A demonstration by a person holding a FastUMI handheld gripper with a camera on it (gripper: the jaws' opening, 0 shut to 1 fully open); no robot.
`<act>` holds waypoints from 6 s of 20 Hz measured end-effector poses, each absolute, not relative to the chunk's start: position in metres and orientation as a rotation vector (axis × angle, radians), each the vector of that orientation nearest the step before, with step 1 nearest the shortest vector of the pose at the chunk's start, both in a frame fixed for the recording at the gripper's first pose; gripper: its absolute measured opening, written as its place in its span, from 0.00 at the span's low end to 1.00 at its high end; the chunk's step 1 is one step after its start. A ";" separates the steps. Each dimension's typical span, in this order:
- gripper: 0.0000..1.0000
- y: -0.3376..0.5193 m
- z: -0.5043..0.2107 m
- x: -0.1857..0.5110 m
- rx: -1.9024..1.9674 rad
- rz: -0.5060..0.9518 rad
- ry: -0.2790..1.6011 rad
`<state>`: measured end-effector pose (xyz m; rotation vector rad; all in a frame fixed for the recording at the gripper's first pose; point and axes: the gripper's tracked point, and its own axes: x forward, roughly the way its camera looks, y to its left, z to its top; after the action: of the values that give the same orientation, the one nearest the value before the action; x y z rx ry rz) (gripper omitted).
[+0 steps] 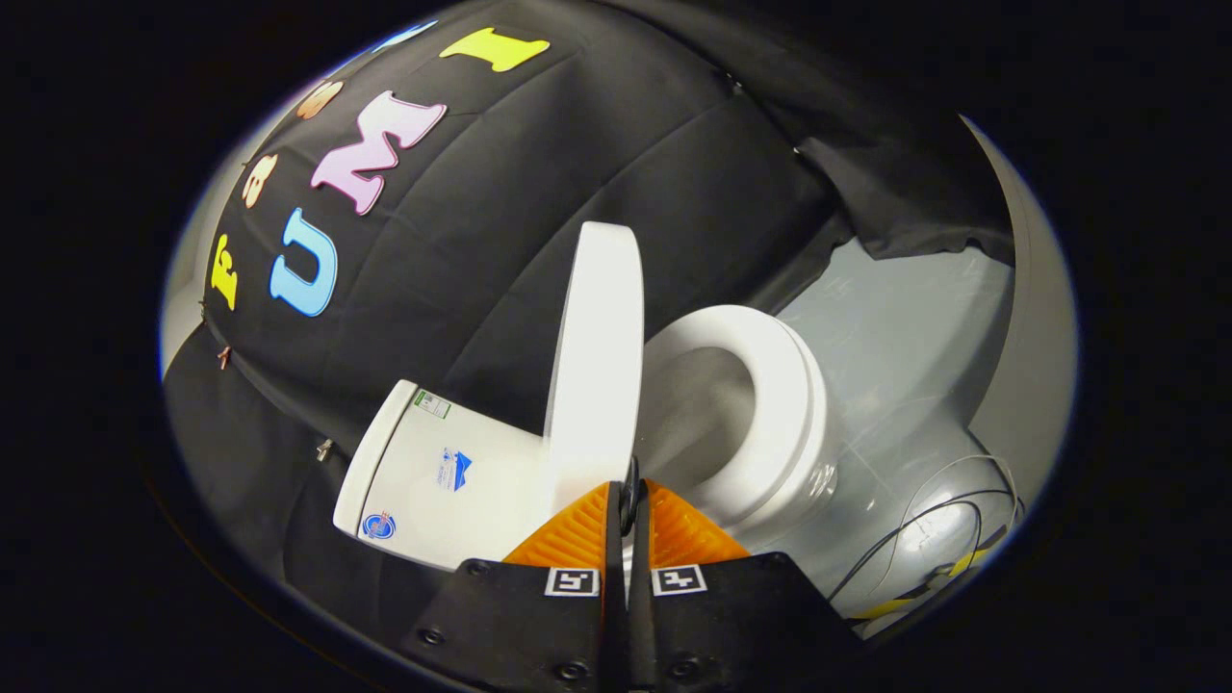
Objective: Open the toilet lid.
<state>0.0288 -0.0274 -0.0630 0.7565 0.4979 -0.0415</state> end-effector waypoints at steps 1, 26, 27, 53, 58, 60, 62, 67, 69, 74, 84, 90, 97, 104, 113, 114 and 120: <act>0.06 -0.025 -0.061 0.028 0.739 -0.042 0.496; 0.06 0.067 0.017 0.033 0.531 -0.023 0.461; 0.07 0.073 0.020 0.034 0.523 -0.017 0.460; 0.07 0.197 0.060 0.046 0.194 -0.095 0.453; 0.07 0.211 0.064 0.049 0.162 -0.112 0.446; 0.07 0.218 0.064 0.049 0.149 -0.119 0.447; 0.07 0.223 0.065 0.050 0.132 -0.126 0.448; 0.08 0.239 0.066 0.049 0.081 -0.138 0.433; 0.08 0.246 0.066 0.050 0.048 -0.143 0.428; 0.09 0.261 0.061 0.051 0.002 -0.149 0.426; 0.12 0.288 0.061 0.055 -0.028 -0.145 0.439; 0.14 0.301 0.058 0.056 -0.058 -0.124 0.444; 0.15 0.313 0.049 0.056 -0.090 -0.101 0.455; 0.17 0.318 0.044 0.055 -0.113 -0.076 0.464; 1.00 0.325 0.028 0.053 -0.130 0.010 0.502; 0.99 0.327 0.030 0.052 -0.138 0.020 0.498; 1.00 0.340 0.054 0.039 -0.113 0.093 0.461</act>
<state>0.0388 0.3402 0.0537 -0.1134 0.4606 0.0930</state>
